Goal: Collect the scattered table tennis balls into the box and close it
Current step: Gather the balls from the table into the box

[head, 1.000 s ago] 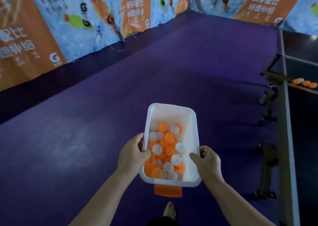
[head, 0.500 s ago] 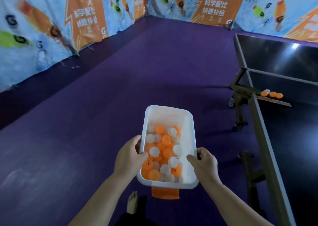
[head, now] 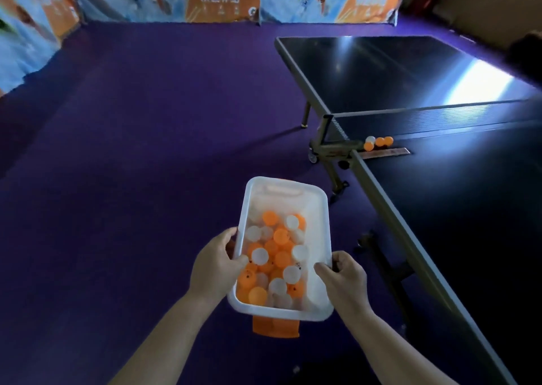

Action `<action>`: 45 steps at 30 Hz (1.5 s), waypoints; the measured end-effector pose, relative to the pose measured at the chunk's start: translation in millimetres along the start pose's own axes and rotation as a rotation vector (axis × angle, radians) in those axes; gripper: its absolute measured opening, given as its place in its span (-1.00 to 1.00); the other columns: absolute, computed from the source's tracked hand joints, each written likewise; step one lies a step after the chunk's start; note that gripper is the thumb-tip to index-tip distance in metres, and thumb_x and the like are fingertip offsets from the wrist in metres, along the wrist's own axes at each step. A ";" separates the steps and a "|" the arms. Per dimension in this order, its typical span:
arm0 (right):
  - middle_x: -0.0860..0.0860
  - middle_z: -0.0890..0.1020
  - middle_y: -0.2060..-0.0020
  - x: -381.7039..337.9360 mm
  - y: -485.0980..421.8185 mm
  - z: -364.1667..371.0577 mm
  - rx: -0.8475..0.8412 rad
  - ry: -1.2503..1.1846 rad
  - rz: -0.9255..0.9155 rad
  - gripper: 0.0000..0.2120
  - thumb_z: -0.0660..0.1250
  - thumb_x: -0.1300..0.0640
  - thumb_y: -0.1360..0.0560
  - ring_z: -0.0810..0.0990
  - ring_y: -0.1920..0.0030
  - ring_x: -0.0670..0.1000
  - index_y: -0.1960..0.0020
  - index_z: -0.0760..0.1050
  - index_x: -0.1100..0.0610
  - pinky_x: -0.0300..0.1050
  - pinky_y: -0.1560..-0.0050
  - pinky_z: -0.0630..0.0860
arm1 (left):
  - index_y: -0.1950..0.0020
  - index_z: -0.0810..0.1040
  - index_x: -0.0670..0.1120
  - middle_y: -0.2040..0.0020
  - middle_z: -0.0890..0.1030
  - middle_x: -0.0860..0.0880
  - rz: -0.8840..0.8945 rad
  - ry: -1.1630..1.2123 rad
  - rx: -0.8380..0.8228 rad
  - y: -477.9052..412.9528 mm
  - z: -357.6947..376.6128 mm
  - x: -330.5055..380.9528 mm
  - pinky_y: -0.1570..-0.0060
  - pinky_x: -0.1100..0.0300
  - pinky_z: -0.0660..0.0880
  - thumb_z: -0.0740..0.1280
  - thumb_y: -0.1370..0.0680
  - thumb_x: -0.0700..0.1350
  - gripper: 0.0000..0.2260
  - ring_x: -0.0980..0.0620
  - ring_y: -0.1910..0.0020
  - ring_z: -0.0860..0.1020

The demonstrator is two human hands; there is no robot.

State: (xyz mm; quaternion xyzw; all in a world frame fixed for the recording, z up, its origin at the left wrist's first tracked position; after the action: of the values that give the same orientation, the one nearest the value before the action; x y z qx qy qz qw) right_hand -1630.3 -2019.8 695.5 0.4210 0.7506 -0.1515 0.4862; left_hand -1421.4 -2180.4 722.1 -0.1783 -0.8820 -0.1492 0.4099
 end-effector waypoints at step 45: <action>0.05 0.61 0.33 115.9 -416.9 -317.2 0.891 -0.007 0.712 -0.91 0.39 0.17 -0.39 0.59 0.30 0.06 0.26 0.49 0.09 -0.03 0.29 0.52 | -0.29 0.45 0.05 0.16 0.50 0.23 0.635 -0.014 -1.025 -425.9 502.0 420.3 0.14 0.37 0.48 0.35 -0.49 -0.18 -0.62 0.28 0.13 0.50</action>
State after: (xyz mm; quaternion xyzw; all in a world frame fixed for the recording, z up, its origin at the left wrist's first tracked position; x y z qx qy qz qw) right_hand -2166.2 -2011.7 672.8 0.8119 0.4246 -0.2817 0.2851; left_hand -2196.1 -2274.0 687.6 -0.6089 -0.6039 -0.4245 0.2903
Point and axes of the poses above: each hand's wrist, its own y-axis away from the middle knuckle, its own z-axis out of the palm, x = y × z, the point moved 8 cm from there along -y, towards the middle knuckle
